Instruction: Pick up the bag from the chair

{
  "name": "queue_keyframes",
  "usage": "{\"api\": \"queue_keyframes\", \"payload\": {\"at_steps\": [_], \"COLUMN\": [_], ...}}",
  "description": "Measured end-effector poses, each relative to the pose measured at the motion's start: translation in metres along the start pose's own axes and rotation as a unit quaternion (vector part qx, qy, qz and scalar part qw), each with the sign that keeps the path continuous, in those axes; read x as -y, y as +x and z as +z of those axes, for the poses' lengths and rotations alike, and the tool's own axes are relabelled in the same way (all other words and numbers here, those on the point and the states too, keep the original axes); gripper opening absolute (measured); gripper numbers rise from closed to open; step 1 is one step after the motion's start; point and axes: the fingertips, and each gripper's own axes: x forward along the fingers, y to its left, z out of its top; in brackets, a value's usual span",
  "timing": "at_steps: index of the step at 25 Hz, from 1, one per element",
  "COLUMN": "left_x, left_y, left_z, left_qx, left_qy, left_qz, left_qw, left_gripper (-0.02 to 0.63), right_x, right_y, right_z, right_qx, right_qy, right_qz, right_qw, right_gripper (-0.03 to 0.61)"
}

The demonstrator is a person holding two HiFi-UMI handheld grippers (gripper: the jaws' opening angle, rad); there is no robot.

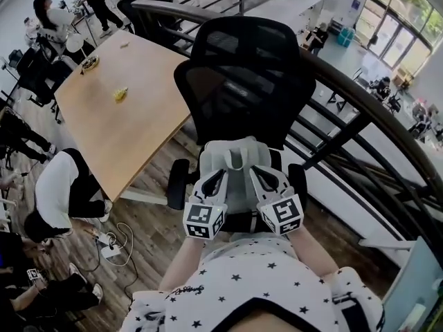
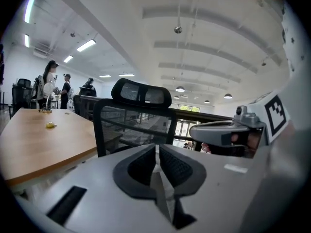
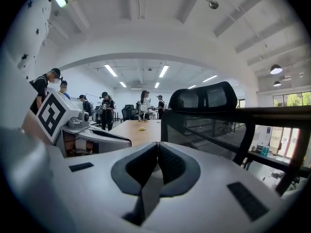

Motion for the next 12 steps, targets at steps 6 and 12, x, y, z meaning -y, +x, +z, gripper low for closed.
{"api": "queue_keyframes", "payload": {"at_steps": [6,12], "left_x": [-0.019,-0.036], "left_y": [0.023,0.040], "left_z": [-0.029,-0.057], "left_qx": [-0.041,-0.071], "left_qy": [0.000,0.017], "left_qz": [0.009,0.016], "left_qw": [0.9991,0.9972], "left_gripper": [0.086,0.146], "right_x": [0.016,0.030], "right_y": [0.029,0.046], "right_z": [-0.042,-0.081], "right_qx": [-0.037,-0.073], "right_qy": [-0.007,-0.013], "right_qz": [0.018,0.011], "right_qw": [0.999,0.997], "right_gripper": [-0.003,0.073]}}
